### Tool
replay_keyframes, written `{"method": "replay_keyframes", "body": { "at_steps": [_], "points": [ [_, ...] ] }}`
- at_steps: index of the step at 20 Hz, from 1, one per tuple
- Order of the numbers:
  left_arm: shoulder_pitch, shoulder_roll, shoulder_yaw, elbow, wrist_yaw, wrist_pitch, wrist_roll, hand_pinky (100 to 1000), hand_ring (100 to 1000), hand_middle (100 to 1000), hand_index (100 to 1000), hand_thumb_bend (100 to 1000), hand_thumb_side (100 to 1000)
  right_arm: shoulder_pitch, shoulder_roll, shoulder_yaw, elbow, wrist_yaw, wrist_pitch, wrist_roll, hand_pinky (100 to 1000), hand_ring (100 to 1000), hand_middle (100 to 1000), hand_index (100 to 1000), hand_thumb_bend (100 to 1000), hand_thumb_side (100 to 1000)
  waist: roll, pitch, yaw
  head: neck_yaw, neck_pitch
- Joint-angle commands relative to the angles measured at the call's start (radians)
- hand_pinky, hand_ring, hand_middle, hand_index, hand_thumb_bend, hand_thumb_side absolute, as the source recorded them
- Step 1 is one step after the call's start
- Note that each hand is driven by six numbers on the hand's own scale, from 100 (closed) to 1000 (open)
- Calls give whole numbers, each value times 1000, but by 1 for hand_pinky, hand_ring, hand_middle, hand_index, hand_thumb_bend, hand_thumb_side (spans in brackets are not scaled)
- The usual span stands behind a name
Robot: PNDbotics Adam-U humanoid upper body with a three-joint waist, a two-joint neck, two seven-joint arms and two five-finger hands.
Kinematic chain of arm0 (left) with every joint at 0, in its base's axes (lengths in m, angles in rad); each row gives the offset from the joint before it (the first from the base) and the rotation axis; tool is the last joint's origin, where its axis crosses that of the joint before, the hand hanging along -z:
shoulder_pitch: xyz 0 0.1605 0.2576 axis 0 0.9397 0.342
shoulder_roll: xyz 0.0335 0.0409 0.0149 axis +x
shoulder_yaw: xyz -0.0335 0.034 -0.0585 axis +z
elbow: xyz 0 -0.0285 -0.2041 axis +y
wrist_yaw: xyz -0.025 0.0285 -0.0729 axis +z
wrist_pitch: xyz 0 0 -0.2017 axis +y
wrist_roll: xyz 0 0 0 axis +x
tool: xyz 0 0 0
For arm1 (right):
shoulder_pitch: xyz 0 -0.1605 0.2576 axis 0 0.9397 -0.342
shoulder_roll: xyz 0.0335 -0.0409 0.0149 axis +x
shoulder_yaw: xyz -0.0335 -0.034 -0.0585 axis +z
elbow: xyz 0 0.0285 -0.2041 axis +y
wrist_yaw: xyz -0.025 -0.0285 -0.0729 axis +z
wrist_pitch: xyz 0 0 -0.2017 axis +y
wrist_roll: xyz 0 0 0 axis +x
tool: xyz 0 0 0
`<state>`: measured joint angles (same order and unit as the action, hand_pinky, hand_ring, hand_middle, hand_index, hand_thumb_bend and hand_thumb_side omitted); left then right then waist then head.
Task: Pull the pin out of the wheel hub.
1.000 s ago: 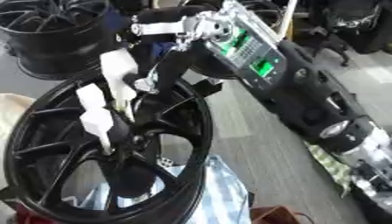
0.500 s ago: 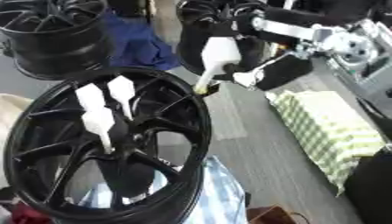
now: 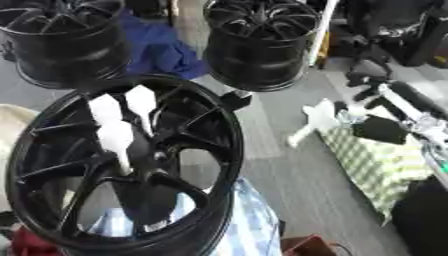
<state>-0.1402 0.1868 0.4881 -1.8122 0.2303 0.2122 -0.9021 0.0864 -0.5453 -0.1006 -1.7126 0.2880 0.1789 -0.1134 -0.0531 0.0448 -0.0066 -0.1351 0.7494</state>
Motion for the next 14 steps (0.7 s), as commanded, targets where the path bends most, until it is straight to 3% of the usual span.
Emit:
{"method": "replay_keyframes", "body": {
  "at_steps": [1, 6, 11, 12, 14],
  "points": [
    [-7, 29, 11, -18, -4, -1, -5, 717, 617, 692, 932, 100, 753, 12, 91, -39, 70, -44, -66, -177, 649, 755, 808, 932, 100, 576, 2, -1, -2, 3, -2],
    [-8, 26, 5, -18, -6, -4, -5, 717, 617, 691, 930, 100, 755, 42, 205, -26, 122, -114, -192, -360, 608, 674, 699, 908, 100, 557, 4, 5, -4, 5, -3],
    [-6, 25, 3, -16, -8, -8, -5, 717, 617, 690, 929, 100, 755, 54, 247, -6, 143, -135, -249, -417, 606, 669, 691, 905, 100, 556, 5, 6, -4, 7, -3],
    [-5, 23, 3, -16, -8, -8, -5, 716, 617, 687, 924, 100, 756, 57, 251, -5, 148, -138, -252, -421, 581, 622, 628, 881, 100, 540, 6, 6, -7, 7, -4],
    [-3, 19, 1, -14, -10, -8, -5, 715, 617, 686, 922, 100, 751, 66, 284, -3, 166, -158, -267, -443, 574, 610, 612, 870, 100, 513, 9, 7, -12, 7, -7]
  ]
}}
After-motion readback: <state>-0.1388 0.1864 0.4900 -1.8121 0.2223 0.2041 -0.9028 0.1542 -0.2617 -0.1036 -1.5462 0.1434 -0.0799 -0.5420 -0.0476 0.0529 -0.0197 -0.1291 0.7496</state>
